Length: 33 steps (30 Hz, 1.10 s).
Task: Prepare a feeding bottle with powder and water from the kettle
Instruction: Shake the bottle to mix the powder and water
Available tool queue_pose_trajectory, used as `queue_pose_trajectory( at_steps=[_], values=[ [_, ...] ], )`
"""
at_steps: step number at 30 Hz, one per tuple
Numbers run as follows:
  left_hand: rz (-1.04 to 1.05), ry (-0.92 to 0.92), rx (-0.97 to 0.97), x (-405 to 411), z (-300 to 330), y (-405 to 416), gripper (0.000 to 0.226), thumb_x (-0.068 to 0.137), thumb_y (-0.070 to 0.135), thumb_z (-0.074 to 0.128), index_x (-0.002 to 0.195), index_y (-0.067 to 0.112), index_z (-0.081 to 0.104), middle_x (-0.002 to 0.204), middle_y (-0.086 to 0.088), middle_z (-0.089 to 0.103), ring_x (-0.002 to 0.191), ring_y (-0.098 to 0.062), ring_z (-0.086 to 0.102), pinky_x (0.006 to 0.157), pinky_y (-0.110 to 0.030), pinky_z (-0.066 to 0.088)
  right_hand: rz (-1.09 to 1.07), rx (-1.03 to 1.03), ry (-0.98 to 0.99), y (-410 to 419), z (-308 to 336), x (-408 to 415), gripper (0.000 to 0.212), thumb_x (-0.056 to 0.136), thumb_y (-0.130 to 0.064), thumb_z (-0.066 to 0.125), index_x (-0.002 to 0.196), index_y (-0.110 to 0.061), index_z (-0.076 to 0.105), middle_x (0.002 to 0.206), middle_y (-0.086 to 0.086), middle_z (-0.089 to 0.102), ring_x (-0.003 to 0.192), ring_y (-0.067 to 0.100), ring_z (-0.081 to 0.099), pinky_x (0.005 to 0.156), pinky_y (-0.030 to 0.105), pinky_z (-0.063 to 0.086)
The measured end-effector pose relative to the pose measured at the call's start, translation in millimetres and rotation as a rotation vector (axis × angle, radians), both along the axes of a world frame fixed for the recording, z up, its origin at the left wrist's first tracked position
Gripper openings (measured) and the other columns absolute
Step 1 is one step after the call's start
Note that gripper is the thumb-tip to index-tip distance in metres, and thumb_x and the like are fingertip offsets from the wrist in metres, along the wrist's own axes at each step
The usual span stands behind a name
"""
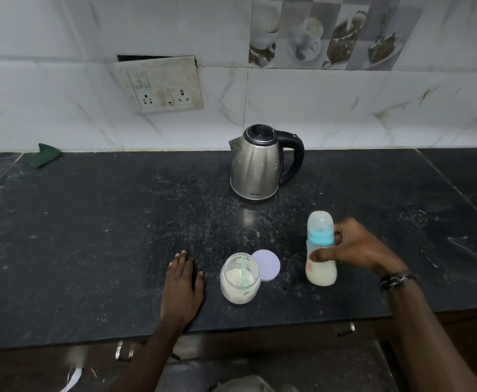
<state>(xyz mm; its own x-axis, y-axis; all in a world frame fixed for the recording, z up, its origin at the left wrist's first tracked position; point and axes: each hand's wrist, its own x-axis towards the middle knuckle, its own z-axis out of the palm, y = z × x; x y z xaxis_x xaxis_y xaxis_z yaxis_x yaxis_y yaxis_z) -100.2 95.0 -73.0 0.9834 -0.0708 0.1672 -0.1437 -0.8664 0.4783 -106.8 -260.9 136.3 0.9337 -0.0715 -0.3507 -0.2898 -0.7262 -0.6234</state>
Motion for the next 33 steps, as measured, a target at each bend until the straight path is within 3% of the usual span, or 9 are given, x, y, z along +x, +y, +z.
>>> queue_pose_trajectory(
  at_steps=[3,6,9,13,17,20,24,27,33],
  values=[
    [-0.003,0.013,0.008,1,-1,-1,0.061,0.096,0.042,0.033,0.131,-0.001,0.058,0.15,-0.02,0.045,0.141,-0.033,0.039,0.12,-0.043,0.026,-0.112,0.097,-0.134,6,-2,0,0.03,0.067,-0.02,0.088,0.091,-0.022,0.071,0.089,-0.006,0.073,0.078,0.003,0.07,0.064,0.018,0.054],
    [0.001,0.008,-0.001,0,-2,0,0.061,0.096,0.042,0.033,0.131,-0.001,0.058,0.15,-0.02,0.045,0.142,-0.033,0.038,0.12,-0.044,0.026,-0.083,-0.093,-0.126,9,-6,4,0.035,0.058,-0.038,0.089,0.085,-0.024,0.072,0.084,-0.006,0.073,0.079,0.009,0.069,0.072,0.034,0.057],
    [-0.005,0.004,-0.001,0,-1,-1,0.06,0.096,0.042,0.034,0.13,-0.001,0.059,0.15,-0.02,0.045,0.141,-0.033,0.039,0.119,-0.044,0.027,-0.105,-0.002,-0.14,13,-8,1,0.035,0.062,-0.031,0.089,0.092,-0.023,0.071,0.091,-0.007,0.073,0.085,0.009,0.07,0.079,0.035,0.057],
    [0.001,0.011,0.002,0,-4,0,0.06,0.096,0.041,0.034,0.131,-0.001,0.059,0.15,-0.02,0.045,0.141,-0.033,0.039,0.12,-0.044,0.026,-0.097,-0.194,-0.119,13,-10,2,0.053,0.052,-0.054,0.082,0.092,-0.022,0.071,0.087,-0.004,0.071,0.081,0.015,0.068,0.074,0.04,0.057],
    [-0.008,0.01,0.003,1,-3,0,0.058,0.096,0.04,0.035,0.13,-0.001,0.059,0.15,-0.02,0.045,0.141,-0.033,0.039,0.12,-0.044,0.026,-0.101,-0.058,-0.2,14,-13,-1,0.031,0.063,-0.032,0.088,0.087,-0.027,0.068,0.088,-0.009,0.071,0.087,0.012,0.069,0.078,0.034,0.057],
    [-0.002,0.007,0.0,0,-4,0,0.058,0.096,0.04,0.035,0.13,-0.002,0.059,0.149,-0.02,0.045,0.141,-0.032,0.039,0.12,-0.044,0.026,-0.095,-0.19,-0.157,13,-14,-1,0.041,0.056,-0.047,0.087,0.087,-0.025,0.07,0.084,-0.006,0.071,0.078,0.012,0.067,0.072,0.037,0.056],
    [-0.003,0.007,-0.001,1,-3,0,0.059,0.096,0.041,0.034,0.131,-0.001,0.059,0.15,-0.02,0.045,0.141,-0.032,0.038,0.12,-0.044,0.027,-0.056,-0.055,-0.228,17,-15,-3,0.032,0.066,-0.03,0.087,0.089,-0.03,0.065,0.093,-0.009,0.07,0.083,0.004,0.067,0.073,0.026,0.054],
    [-0.002,0.014,-0.011,1,-4,0,0.059,0.096,0.041,0.035,0.131,0.0,0.058,0.151,-0.02,0.044,0.142,-0.032,0.037,0.12,-0.045,0.026,-0.107,-0.211,-0.191,16,-14,-1,0.042,0.06,-0.046,0.086,0.092,-0.025,0.068,0.087,-0.005,0.069,0.079,0.013,0.065,0.068,0.032,0.052],
    [-0.001,0.016,-0.008,1,-4,0,0.059,0.096,0.041,0.035,0.131,-0.001,0.058,0.151,-0.02,0.044,0.142,-0.032,0.038,0.119,-0.045,0.027,-0.143,-0.178,-0.2,13,-14,0,0.039,0.061,-0.043,0.087,0.09,-0.024,0.068,0.088,-0.004,0.07,0.078,0.013,0.066,0.068,0.03,0.052]
  ],
)
